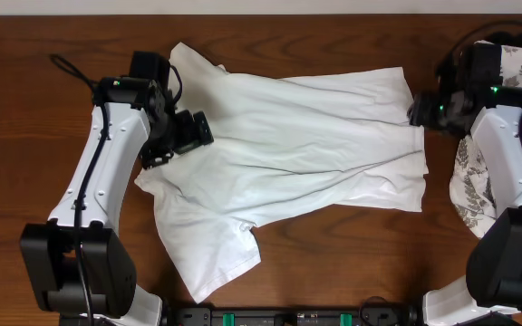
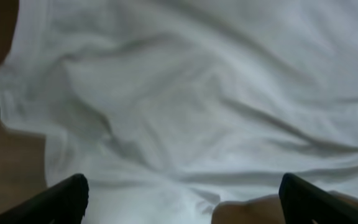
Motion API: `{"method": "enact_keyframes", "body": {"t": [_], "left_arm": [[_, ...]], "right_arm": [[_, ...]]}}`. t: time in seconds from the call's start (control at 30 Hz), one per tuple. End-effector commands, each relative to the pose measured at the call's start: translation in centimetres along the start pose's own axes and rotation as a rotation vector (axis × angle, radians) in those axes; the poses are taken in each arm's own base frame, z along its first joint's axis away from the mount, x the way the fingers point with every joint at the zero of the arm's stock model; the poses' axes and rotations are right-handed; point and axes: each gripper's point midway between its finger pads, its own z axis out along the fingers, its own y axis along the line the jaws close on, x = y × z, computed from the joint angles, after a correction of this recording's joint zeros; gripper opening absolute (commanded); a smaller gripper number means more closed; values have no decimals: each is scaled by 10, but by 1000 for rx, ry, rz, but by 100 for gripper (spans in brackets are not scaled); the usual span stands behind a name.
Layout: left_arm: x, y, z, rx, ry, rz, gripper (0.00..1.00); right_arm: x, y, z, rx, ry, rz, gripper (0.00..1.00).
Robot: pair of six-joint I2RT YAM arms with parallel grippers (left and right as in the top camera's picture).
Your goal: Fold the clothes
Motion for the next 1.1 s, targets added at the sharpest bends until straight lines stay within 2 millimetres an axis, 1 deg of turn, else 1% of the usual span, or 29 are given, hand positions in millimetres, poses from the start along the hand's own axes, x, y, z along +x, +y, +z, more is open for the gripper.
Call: {"method": "enact_keyframes", "body": {"t": [0.0,0.07,0.1,0.17,0.33,0.4,0.53,0.63,0.73,0.8,0.93,1.07], "left_arm": [[-14,-2,2,0,-57,29,98],[-23,-6,2,15,-94,36,99],[-26,-8,2,21,-106,39,98],[-30,-9,1,28,-121,42,94],[-30,-9,3,27,-119,41,94],[-30,-9,3,26,-119,40,94],[-30,-9,4,26,-118,40,95],[-30,-9,4,26,-117,40,94],[-29,-9,4,25,-115,40,95],[-29,-8,4,25,-115,40,95],[-29,-8,4,24,-113,39,95],[-28,-8,5,24,-112,39,95]], "right_arm": [[-10,17,11,-57,-41,-70,20],[-20,24,22,-67,-78,-106,3],[-23,28,27,-72,-92,-122,1],[-28,38,40,-84,-110,-170,1],[-30,65,76,-89,-134,-247,1],[-30,72,89,-68,-128,-269,1],[-32,85,109,-52,-109,-331,1],[-39,86,119,-18,-98,-337,1],[-43,87,123,-9,-66,-319,1],[-45,83,124,13,-45,-287,1],[-44,82,114,23,4,-240,1],[-38,81,99,35,75,-220,1]]}}
